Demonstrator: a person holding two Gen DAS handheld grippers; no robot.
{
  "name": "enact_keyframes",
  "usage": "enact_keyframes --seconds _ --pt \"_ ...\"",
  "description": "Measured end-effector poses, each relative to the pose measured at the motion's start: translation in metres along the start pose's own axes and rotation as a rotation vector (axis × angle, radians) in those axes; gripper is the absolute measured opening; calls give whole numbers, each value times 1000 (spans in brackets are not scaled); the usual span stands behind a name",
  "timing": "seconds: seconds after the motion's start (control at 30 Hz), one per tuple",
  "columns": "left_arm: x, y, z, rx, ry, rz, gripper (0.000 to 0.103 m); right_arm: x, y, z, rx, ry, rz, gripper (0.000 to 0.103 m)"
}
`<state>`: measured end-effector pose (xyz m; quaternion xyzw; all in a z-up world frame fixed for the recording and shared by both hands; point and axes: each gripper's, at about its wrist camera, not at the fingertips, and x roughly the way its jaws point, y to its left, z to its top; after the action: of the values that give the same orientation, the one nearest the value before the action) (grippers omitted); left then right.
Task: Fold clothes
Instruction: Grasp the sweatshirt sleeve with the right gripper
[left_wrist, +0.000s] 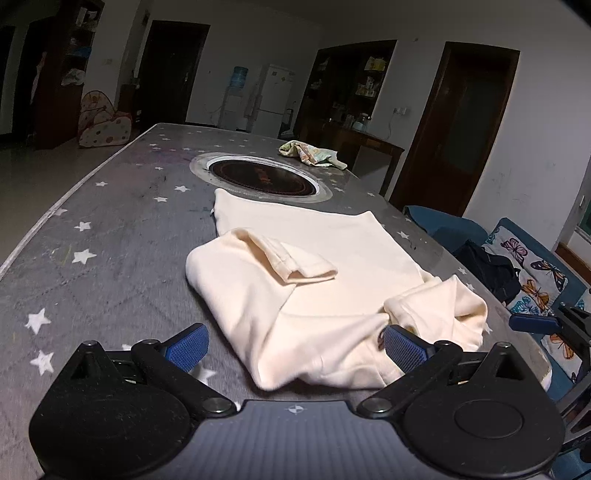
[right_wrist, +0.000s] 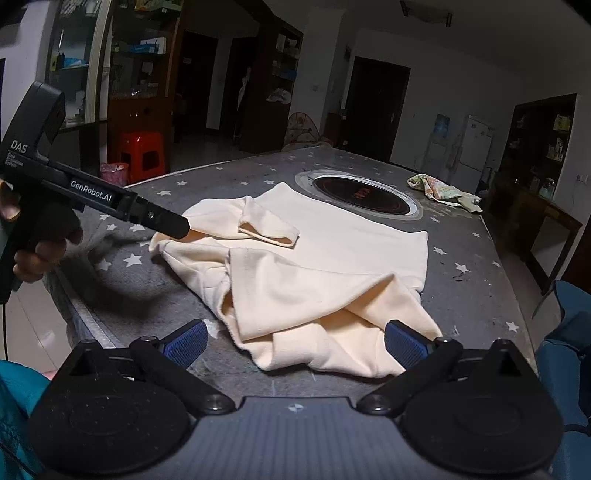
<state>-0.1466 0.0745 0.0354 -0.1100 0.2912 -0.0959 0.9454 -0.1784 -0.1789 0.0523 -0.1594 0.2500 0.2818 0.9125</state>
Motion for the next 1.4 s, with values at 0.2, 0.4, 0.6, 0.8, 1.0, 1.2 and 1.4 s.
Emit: enact_keyframes --seconds 0.2,0.4,0.6,0.8,1.0,1.2,1.4 --pt "-5 -11 3 39 -3 -3 103 -4 5 2 -19 -24 -7 103" --pt "0 -18 10 58 9 1 103 -5 3 4 -12 -28 -25 103" --pt "4 -23 15 77 33 10 103 -2 3 8 -11 -17 -32 103" --pt "16 -25 24 98 43 15 103 5 5 14 -31 -9 -45 103" --pt "36 -34 43 135 32 60 103 21 3 24 -59 -18 4 95" --pt "67 -41 53 156 58 107 103 44 -6 31 -43 -6 70 81" --pt "84 -34 49 137 96 107 103 56 -15 28 -25 28 98 53"
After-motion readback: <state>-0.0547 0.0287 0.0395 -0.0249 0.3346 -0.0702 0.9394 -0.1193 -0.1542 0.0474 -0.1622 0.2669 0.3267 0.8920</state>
